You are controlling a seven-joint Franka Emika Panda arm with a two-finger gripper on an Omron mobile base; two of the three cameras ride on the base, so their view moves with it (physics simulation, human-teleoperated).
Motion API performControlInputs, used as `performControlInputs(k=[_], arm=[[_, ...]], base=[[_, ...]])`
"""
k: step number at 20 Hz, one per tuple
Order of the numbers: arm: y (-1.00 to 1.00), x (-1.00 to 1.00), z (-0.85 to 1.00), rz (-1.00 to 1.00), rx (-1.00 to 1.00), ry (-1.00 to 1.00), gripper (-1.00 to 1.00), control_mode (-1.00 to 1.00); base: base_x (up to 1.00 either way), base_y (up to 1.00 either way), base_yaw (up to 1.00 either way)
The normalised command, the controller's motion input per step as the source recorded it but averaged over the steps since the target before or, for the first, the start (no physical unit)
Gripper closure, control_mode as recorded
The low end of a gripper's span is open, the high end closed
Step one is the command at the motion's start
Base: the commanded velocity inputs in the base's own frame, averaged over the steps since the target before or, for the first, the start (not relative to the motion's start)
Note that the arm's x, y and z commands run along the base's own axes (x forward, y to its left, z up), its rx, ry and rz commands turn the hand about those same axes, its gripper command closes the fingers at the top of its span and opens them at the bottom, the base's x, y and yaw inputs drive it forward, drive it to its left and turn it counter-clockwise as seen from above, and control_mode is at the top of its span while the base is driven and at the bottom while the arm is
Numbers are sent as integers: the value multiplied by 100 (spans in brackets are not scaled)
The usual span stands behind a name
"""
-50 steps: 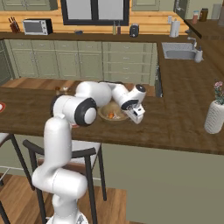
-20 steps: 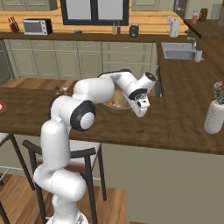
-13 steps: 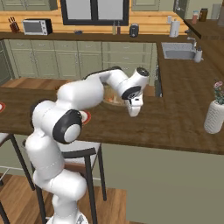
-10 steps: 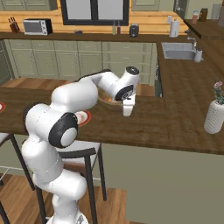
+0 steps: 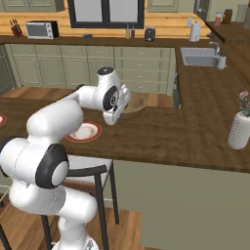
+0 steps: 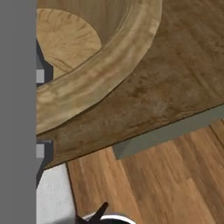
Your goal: Pick the chicken drumstick and garlic from their plates and place them in the bowl. Then put the bowl in the fridge.
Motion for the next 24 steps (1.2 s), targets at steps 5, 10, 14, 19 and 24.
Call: performControlInputs(k=[5,10,14,19,24], arm=[[3,-100,74,-22,21,1,100,-100],[32,-100,37,10,-3,-11,100,-100],[22,-100,33,28,-21,-20,100,-100],[31,-100,37,18,-3,-19,100,-100],[37,-100,17,12,0,-16,100,-100]], base=[[0,0,0],[0,0,0],[0,0,0],[0,0,0],[0,0,0]])
